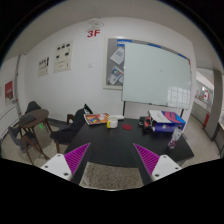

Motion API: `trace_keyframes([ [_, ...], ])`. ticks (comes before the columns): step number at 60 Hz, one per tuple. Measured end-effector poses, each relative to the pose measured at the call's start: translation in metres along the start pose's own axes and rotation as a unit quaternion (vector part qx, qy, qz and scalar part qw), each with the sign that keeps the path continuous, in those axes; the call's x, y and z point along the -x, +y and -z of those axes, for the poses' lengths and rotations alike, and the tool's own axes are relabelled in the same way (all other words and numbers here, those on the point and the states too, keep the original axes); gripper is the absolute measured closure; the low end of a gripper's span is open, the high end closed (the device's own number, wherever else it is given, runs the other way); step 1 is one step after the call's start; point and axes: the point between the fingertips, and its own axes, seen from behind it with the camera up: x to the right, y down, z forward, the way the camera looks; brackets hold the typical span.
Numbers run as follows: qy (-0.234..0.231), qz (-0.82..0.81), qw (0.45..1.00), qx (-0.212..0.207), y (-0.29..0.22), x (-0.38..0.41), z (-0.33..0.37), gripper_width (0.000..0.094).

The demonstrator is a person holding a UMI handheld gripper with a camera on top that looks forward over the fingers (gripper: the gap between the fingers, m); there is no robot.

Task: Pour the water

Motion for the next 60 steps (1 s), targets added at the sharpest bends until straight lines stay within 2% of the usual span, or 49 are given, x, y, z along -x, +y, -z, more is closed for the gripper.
trace_keyframes([
  [7,0.016,-0.010,0.999,0.029,0.028,-0.027,-0.008,0.0092],
  [19,0.063,-0.043,0.995,0.067,0.115,-0.159,-0.073,0.0090],
  [30,0.118,-0.043,0.990,0.062,0.155,-0.303,-0.145,0.0098],
  [38,0.132,-0.042,0.990,0.030,0.147,-0.387,-0.204,0.0096],
  [47,0.131,-0.035,0.991,0.016,0.135,-0.457,-0.264,0.0096],
  [60,0.093,-0.032,0.995,-0.003,0.117,-0.491,-0.335,0.0103],
])
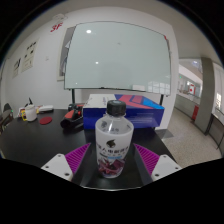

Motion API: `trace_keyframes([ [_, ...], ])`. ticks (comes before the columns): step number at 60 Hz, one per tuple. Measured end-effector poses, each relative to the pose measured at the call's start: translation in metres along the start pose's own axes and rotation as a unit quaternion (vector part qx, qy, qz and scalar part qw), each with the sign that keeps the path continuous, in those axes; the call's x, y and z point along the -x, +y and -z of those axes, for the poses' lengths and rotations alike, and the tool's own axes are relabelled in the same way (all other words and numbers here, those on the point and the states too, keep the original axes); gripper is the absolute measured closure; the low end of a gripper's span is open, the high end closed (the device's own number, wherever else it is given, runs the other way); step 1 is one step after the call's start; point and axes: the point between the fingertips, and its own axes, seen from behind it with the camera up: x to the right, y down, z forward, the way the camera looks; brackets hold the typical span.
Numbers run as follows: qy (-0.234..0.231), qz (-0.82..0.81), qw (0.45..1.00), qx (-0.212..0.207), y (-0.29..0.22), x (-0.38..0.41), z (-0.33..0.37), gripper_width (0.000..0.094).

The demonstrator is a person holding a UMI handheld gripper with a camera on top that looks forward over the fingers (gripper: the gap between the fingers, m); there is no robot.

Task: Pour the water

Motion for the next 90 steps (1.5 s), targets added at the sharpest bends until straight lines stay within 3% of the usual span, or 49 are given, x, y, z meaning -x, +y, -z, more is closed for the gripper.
trace_keyframes([
  [5,-0.005,0.004,1.000,-0.004,0.001,-0.001,-0.020,0.0176],
  [9,-0.002,-0.001,1.000,-0.010,0.000,0.000,-0.025,0.0383],
  [22,0.017,-0.011,0.999,-0.029,-0.003,-0.002,-0.027,0.0537],
  [31,0.043,0.007,0.999,-0.025,-0.006,0.001,-0.026,0.0537],
  [37,0.076,0.033,0.996,-0.032,-0.034,-0.002,-0.023,0.0536],
  [53,0.217,0.223,0.945,-0.097,-0.207,0.036,-0.021,0.0536],
  [62,0.274,0.394,0.868,-0.129,-0.299,0.127,-0.040,0.0536],
  [70,0.277,0.576,0.755,-0.147,-0.340,0.236,-0.074,0.0536],
  [78,0.236,0.713,0.643,-0.151,-0.329,0.339,-0.124,0.0543],
  [90,0.166,0.844,0.494,-0.126,-0.266,0.419,-0.188,0.0533],
])
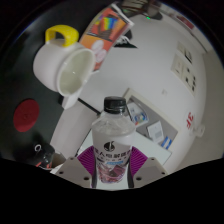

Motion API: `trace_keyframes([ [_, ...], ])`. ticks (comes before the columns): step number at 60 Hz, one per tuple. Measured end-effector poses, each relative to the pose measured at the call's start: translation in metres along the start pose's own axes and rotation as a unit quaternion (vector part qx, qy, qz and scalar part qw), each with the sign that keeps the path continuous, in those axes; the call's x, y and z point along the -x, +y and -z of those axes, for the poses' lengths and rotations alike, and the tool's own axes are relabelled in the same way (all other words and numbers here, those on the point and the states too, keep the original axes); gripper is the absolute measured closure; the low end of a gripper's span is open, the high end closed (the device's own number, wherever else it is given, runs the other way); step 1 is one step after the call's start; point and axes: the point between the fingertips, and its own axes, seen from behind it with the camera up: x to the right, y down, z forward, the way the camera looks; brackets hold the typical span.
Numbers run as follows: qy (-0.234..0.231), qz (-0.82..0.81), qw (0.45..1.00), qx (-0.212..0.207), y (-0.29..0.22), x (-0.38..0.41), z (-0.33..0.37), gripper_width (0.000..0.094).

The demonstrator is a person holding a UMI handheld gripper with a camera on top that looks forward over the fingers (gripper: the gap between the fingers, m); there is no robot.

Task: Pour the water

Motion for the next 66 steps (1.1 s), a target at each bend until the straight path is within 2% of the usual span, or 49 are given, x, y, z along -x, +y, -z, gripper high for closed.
trace_keyframes([
  [9,-0.021,0.060,0.998,-0.031,-0.037,0.019,-0.005,0.0536],
  [18,-0.020,0.032,0.998,-0.042,-0.038,0.018,-0.005,0.0537],
  [24,-0.011,-0.051,0.997,-0.049,-0.032,-0.004,-0.002,0.0534],
  [30,-0.015,-0.227,0.972,-0.056,-0.011,-0.039,0.007,0.0538],
  [35,-0.031,-0.411,0.910,-0.048,0.008,-0.056,0.014,0.0537],
  [41,-0.072,-0.604,0.792,-0.050,0.015,-0.053,0.017,0.0535],
  [44,-0.089,-0.672,0.734,-0.047,0.002,-0.047,0.025,0.0535],
  [47,-0.124,-0.730,0.669,-0.065,0.004,-0.034,0.024,0.0535],
  [51,-0.154,-0.779,0.606,-0.050,-0.005,-0.002,0.027,0.0538],
  [52,-0.152,-0.787,0.597,-0.041,-0.027,0.006,0.033,0.0537],
  [53,-0.162,-0.793,0.586,-0.042,-0.013,0.014,0.028,0.0537],
  [56,-0.179,-0.807,0.562,-0.032,-0.014,0.039,0.028,0.0538],
  [66,-0.211,-0.824,0.525,-0.004,-0.038,0.106,0.034,0.0540],
])
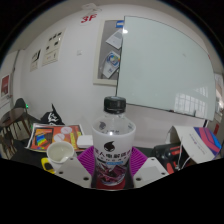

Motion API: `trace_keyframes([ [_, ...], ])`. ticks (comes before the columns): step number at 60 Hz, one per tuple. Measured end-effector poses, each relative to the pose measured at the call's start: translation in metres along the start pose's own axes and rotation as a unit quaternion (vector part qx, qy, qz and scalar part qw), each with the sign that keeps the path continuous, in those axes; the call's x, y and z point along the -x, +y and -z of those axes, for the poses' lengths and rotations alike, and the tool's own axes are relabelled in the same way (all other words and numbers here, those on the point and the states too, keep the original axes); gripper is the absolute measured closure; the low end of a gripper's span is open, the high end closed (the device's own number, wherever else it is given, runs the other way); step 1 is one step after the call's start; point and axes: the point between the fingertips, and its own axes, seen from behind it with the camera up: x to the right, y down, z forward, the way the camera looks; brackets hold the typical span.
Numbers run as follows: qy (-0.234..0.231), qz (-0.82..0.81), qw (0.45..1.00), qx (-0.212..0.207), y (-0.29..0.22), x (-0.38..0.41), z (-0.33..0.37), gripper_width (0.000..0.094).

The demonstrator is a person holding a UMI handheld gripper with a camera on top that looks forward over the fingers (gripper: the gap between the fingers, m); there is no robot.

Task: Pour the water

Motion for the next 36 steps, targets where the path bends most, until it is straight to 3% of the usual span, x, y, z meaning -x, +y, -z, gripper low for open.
trace_keyframes([
  [9,0.003,-0.030,0.999,0.017,0.043,0.000,-0.015,0.0516],
  [16,0.009,-0.035,0.999,-0.017,0.040,-0.002,-0.012,0.0523],
  [24,0.014,-0.043,0.999,-0.009,0.040,-0.003,-0.012,0.0373],
  [26,0.015,-0.044,0.999,0.012,0.046,-0.004,-0.012,0.0293],
  [29,0.012,-0.047,0.998,0.038,0.057,-0.002,-0.012,0.0066],
  [32,0.018,-0.050,0.997,0.050,0.059,-0.004,-0.007,0.0126],
  [36,0.028,-0.045,0.997,0.056,0.057,-0.004,0.006,0.0080],
])
